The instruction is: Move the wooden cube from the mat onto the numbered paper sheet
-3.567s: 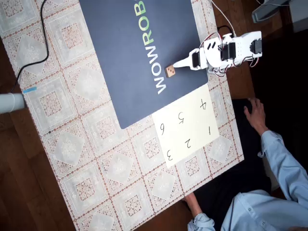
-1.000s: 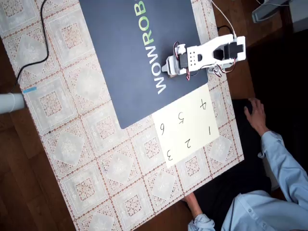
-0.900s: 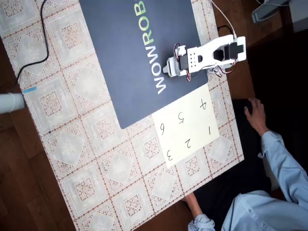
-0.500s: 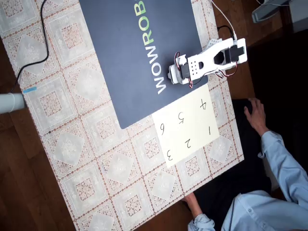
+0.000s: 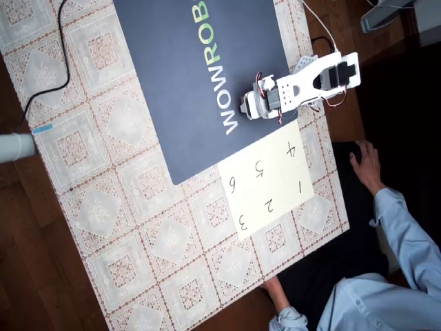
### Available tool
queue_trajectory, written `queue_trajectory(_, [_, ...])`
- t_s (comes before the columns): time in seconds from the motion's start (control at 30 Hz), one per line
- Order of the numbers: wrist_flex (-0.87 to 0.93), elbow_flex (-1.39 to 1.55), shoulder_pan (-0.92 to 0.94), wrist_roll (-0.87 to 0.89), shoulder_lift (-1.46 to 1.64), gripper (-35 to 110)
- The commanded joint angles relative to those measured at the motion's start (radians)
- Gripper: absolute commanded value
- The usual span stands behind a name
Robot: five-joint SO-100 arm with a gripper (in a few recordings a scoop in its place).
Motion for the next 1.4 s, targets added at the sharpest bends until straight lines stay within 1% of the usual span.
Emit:
queue_trajectory(0.0, [-0.015, 0.032, -0.026, 0.021, 0.225, 0])
queue_trajectory(0.17, [-0.072, 0.063, -0.118, 0.087, 0.387, 0])
queue_trajectory(0.27, [-0.092, 0.04, -0.23, 0.132, 0.385, 0])
queue_trajectory(0.4, [-0.098, -0.1, -0.396, 0.218, 0.215, 0])
queue_trajectory(0.5, [-0.094, -0.224, -0.514, 0.247, 0.049, 0])
queue_trajectory(0.63, [-0.083, -0.407, -0.612, 0.25, -0.164, 0])
queue_trajectory(0.8, [-0.029, -0.647, -0.672, 0.247, -0.417, 0])
queue_trajectory(1.0, [0.069, -1.052, -0.724, 0.25, -0.724, 0])
queue_trajectory(1.07, [0.061, -1.146, -0.746, 0.239, -0.798, 0])
queue_trajectory(1.23, [-0.037, -1.259, -0.785, 0.196, -0.911, 0])
queue_trajectory(1.37, [-0.028, -1.37, -0.795, 0.186, -0.986, 0])
